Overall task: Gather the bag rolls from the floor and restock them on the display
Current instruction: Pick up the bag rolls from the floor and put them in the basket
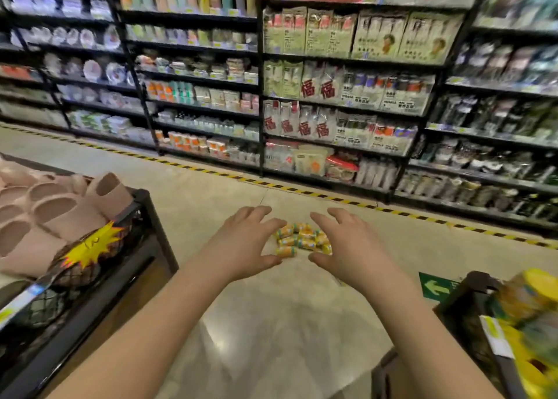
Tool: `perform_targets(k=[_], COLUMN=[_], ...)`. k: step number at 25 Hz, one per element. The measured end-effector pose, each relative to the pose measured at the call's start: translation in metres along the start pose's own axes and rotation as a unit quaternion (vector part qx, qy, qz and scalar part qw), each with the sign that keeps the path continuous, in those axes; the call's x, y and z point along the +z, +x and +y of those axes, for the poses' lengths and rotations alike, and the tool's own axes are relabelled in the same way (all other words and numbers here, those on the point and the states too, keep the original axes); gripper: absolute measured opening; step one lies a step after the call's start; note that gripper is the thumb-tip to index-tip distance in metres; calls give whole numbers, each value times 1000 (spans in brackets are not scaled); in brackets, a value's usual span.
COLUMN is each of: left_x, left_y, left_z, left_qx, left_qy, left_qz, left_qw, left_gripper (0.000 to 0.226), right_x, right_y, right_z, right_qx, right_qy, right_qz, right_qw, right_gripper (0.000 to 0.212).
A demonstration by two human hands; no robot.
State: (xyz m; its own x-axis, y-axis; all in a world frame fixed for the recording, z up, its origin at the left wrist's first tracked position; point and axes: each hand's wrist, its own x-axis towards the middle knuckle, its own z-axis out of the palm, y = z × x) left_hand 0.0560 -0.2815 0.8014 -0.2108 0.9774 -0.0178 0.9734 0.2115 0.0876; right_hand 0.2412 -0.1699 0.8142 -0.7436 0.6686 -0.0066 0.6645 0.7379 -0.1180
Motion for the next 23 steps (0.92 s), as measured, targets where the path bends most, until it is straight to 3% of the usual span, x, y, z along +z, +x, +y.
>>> perform_targets(k=[6, 15, 23], left_x=[34, 69, 107], left_y=[133, 385, 559], left_z=[-34, -158, -198], left_qx=[36, 54, 67], left_qy=[-17, -49, -67], left_qz=[-37, -97, -167], left_qw=[999, 993, 981], left_gripper=[74, 73, 73], right_x=[36, 56, 79], right_y=[96, 359, 524], right_z=[60, 103, 189], right_qx=[56, 88, 114], right_qy=[19, 17, 30], right_qz=[-12, -61, -112], right_qw=[998, 994, 987], right_gripper=[78, 76, 76])
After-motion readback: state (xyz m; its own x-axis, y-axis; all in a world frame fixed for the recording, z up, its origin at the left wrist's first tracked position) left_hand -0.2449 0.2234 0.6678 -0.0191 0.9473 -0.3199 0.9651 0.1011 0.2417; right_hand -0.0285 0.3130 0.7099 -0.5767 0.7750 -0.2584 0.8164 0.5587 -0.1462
